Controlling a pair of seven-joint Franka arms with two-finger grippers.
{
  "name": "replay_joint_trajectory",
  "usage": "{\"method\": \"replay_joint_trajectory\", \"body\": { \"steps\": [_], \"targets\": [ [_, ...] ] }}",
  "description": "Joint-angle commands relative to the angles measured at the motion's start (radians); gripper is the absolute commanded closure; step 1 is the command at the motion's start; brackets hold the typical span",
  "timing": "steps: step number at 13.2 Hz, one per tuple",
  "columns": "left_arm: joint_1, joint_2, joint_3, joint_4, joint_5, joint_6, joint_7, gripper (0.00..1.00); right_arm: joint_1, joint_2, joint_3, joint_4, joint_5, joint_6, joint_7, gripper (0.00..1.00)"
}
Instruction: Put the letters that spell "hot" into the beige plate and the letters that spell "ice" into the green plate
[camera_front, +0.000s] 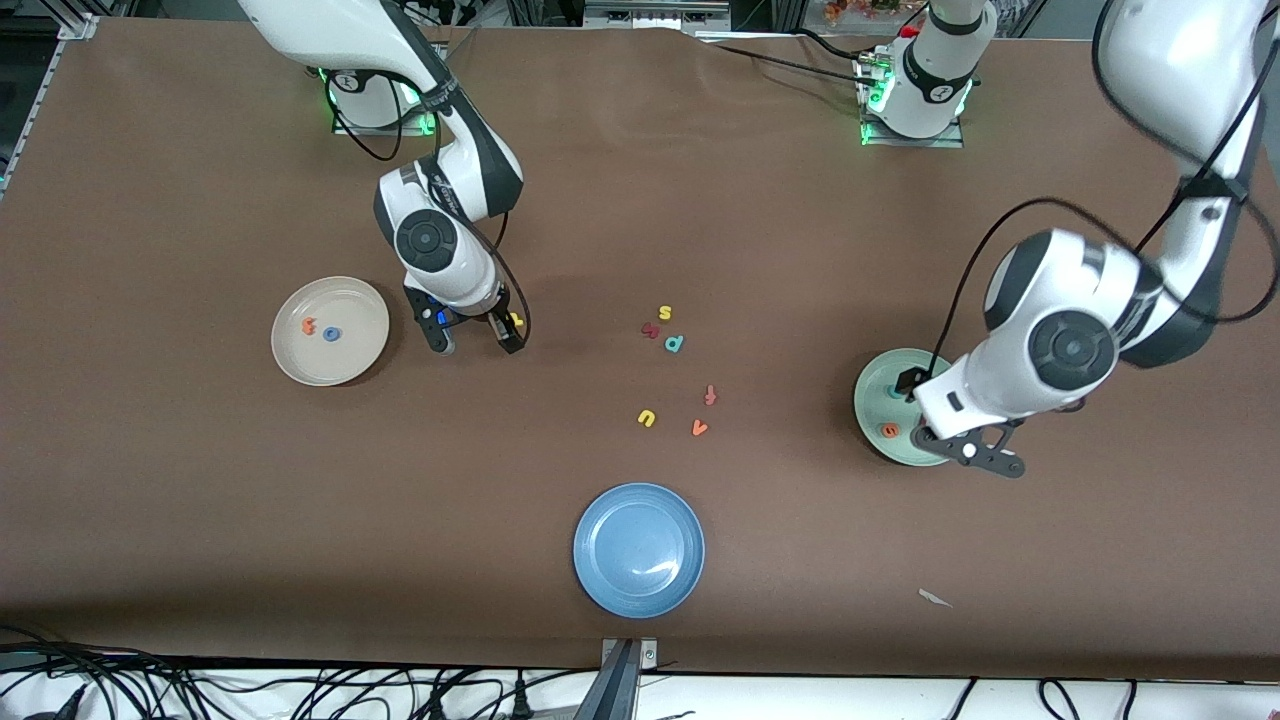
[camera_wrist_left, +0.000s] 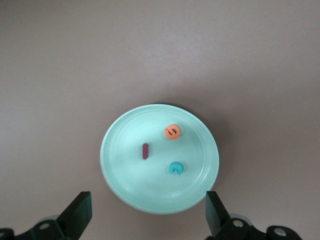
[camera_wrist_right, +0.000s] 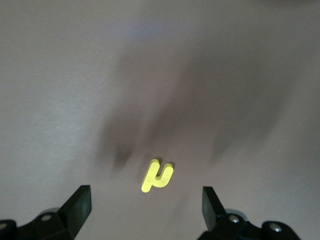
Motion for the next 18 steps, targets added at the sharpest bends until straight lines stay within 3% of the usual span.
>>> {"method": "replay_joint_trajectory", "body": {
  "steps": [1,3,6,8,9,12,18],
  "targets": [
    [0.01,-0.058,-0.04,0.138,-0.033,-0.2,0.014,0.0,0.004,-0.001,-0.004,-0.052,0.007,0.067,0.038,0.02],
    [-0.011,-0.17,0.012,0.154,-0.122,-0.236,0.037,0.0,0.004,0.0,-0.002,-0.053,0.006,0.069,0.063,0.02],
    [-0.135,-0.349,0.274,0.096,-0.282,-0.251,0.132,0.0,0.005,0.011,-0.002,-0.053,0.007,0.078,0.096,0.02],
    [-0.221,-0.412,0.42,0.058,-0.332,-0.265,0.177,0.0,0.02,0.023,-0.004,-0.053,0.006,0.104,0.117,0.02],
    [-0.251,-0.446,0.457,0.02,-0.329,-0.264,0.175,0.0,0.02,0.032,-0.004,-0.053,0.007,0.109,0.118,0.02],
    [-0.254,-0.549,0.494,-0.155,-0.329,-0.169,0.206,0.0,0.03,0.039,-0.004,-0.053,0.007,0.11,0.144,0.04],
    [-0.243,-0.543,0.491,-0.099,-0.331,-0.232,0.207,0.0,0.03,0.048,-0.005,-0.061,0.006,0.127,0.146,0.18]
  ]
}}
